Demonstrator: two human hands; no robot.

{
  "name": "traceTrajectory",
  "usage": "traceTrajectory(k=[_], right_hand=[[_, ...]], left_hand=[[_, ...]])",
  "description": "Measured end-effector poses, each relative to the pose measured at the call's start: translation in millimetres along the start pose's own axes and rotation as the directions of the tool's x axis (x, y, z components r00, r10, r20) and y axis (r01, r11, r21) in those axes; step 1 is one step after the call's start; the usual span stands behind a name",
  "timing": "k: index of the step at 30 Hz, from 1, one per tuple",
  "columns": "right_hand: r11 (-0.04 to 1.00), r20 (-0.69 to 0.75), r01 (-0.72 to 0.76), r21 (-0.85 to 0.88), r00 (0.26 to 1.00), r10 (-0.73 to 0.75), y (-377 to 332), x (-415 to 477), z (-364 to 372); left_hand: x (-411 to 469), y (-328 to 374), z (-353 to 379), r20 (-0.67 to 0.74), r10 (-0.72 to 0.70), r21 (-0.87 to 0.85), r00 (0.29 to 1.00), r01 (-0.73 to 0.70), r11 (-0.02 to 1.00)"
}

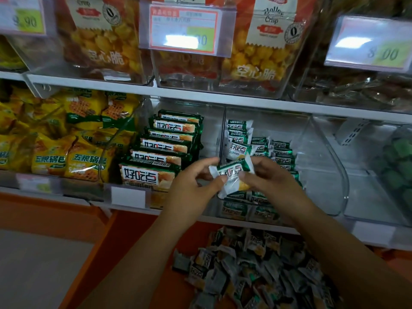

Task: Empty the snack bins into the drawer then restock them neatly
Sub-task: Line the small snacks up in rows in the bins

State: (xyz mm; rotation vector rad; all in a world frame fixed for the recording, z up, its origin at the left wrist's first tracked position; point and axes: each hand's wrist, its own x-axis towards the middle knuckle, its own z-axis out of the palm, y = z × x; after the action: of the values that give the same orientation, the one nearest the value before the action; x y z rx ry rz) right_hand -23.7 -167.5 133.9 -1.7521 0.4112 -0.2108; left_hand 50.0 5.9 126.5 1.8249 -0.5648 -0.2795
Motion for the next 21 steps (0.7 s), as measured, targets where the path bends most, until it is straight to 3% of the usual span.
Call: traceTrajectory(k=[3, 5, 9, 14, 21], right_hand=[[1.0, -0.244, 0.018, -0.018, 0.969, -0.022, -0.1, 19.5, -13.5], [0.997, -0.298, -0.032, -0.074, 0.954, 0.008, 5.8, 37.0, -20.1], [0.962, -0.241, -0.078, -0.261, 0.97, 0.013, 26.7, 66.1, -14.6], [0.863, -0.177, -0.033, -0.505, 0.982, -0.066, 26.4, 84.0, -10.8], [0.867, -0.077, 0.042, -0.497, 0.993, -0.092, 30.4, 99.6, -16.3]], left_hand=[[3.6, -10.0, 3.9, -0.034, 0.07, 0.196, 0.997, -0.062, 0.979], [4.8, -15.8, 6.4, 0.022, 0.052, 0.285, 0.998, -0.056, 0.957], [5.5, -21.5, 10.4, 0.101, 0.038, 0.387, 0.994, -0.074, 0.919], [8.0, -27.0, 9.7, 0.076, 0.052, 0.324, 0.996, -0.074, 0.943], [9.3, -30.1, 9.7, 0.072, 0.063, 0.327, 0.995, -0.084, 0.941]])
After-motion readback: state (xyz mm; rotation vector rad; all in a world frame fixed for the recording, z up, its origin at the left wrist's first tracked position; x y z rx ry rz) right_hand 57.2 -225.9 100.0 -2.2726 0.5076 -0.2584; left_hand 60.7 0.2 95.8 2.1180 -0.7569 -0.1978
